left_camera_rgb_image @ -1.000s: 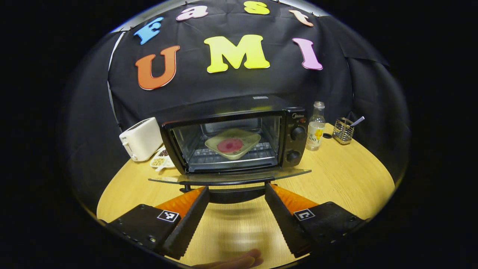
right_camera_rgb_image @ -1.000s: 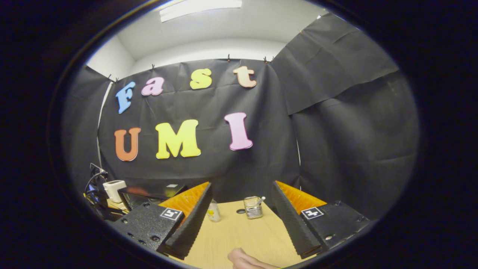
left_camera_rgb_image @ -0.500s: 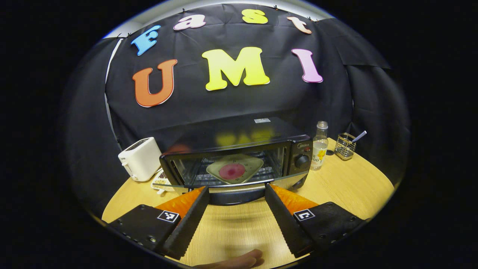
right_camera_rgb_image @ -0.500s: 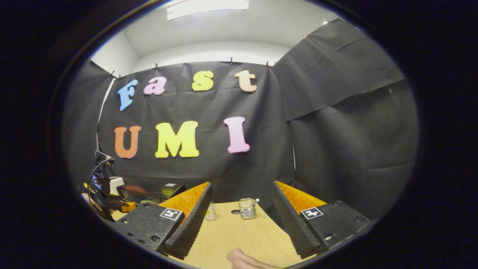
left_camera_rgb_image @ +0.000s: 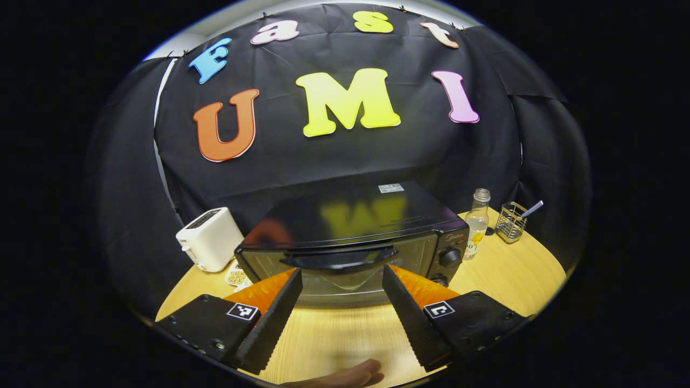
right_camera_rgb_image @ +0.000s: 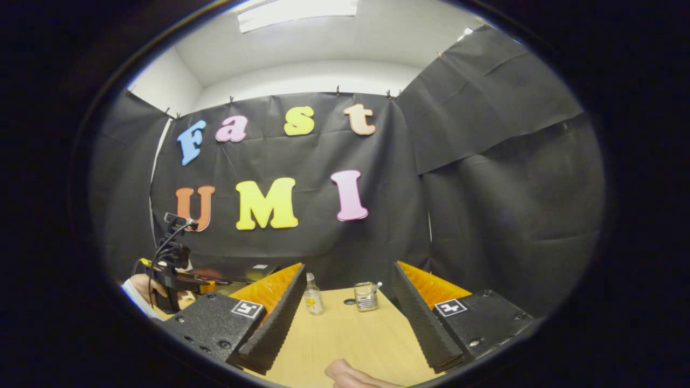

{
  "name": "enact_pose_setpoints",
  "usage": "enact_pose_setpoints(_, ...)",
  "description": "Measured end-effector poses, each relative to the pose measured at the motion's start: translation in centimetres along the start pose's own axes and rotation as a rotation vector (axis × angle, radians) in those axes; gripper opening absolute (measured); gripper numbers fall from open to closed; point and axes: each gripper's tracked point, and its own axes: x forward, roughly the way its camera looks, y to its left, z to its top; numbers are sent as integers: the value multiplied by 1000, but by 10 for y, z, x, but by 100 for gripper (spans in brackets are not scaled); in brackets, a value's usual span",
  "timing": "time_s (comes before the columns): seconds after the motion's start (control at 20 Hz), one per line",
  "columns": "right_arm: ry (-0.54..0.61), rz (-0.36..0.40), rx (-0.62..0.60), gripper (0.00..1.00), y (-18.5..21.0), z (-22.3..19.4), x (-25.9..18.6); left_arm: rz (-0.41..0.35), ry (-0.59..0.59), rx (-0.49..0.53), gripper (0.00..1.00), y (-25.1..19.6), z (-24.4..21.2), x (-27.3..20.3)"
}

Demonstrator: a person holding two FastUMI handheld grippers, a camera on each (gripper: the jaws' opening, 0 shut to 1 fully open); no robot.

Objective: Open the electric oven with the left hand, put the food in, and close the electric oven.

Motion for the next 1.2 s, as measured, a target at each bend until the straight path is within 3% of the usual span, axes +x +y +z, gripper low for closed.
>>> enact_pose_setpoints(0.25,34,4,-1,96,-7,-2,-18,-23,-81,-32,96,-7,23,-63)
enact_pose_setpoints(0.3,33,5,-5,100,-9,1,-22,-19,-104,-33,95,-6,28,-79)
enact_pose_setpoints(0.45,35,15,-8,96,-7,6,-36,-16,-149,-41,95,-7,37,-134)
enact_pose_setpoints(0.8,24,47,5,96,15,34,-80,3,-302,-94,95,10,67,-277)
enact_pose_setpoints(0.95,28,96,10,96,42,48,-100,59,-381,-94,95,33,72,-336)
enact_pose_setpoints(1.1,24,130,-11,100,60,58,-118,76,-430,-95,96,39,65,-374)
enact_pose_setpoints(1.2,27,127,-30,96,63,59,-125,65,-462,-129,96,38,58,-390)
